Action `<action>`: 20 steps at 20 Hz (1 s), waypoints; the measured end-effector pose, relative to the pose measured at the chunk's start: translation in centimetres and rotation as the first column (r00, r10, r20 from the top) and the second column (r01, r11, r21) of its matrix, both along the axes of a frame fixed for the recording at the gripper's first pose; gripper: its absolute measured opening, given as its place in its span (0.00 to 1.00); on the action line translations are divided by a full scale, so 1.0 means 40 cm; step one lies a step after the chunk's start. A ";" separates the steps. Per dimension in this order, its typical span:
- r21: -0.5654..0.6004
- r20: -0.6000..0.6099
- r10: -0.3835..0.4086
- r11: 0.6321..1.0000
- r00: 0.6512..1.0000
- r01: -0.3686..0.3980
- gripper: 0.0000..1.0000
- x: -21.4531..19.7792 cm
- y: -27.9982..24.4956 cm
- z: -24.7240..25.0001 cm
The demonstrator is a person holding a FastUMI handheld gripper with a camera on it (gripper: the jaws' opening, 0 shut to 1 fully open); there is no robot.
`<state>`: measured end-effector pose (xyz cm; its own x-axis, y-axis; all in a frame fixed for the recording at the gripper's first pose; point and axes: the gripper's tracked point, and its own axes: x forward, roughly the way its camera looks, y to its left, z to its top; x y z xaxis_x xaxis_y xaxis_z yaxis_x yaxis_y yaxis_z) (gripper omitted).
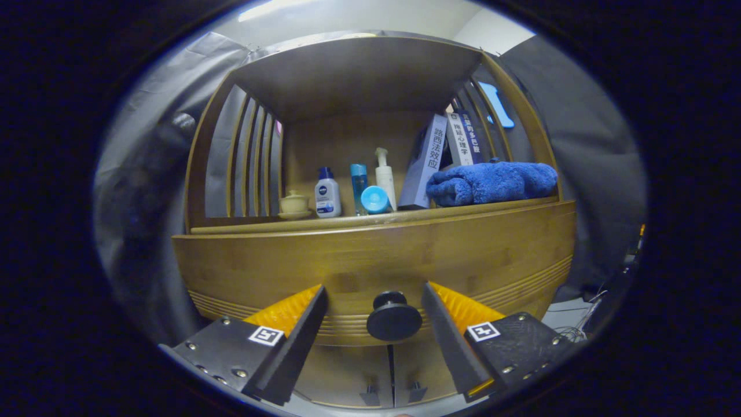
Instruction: Pull open the drawer, take out the items inside it, and place them on the countertop above the cabinet.
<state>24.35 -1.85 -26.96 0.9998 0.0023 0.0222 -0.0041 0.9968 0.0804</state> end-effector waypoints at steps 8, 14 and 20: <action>-0.009 -0.022 -0.013 1.000 1.000 0.012 0.99 0.032 0.008 0.004; 0.059 -0.062 -0.006 0.998 0.998 0.010 0.99 -0.021 0.022 0.024; -0.066 -0.076 -0.022 0.998 0.997 0.017 0.99 -0.148 0.038 0.127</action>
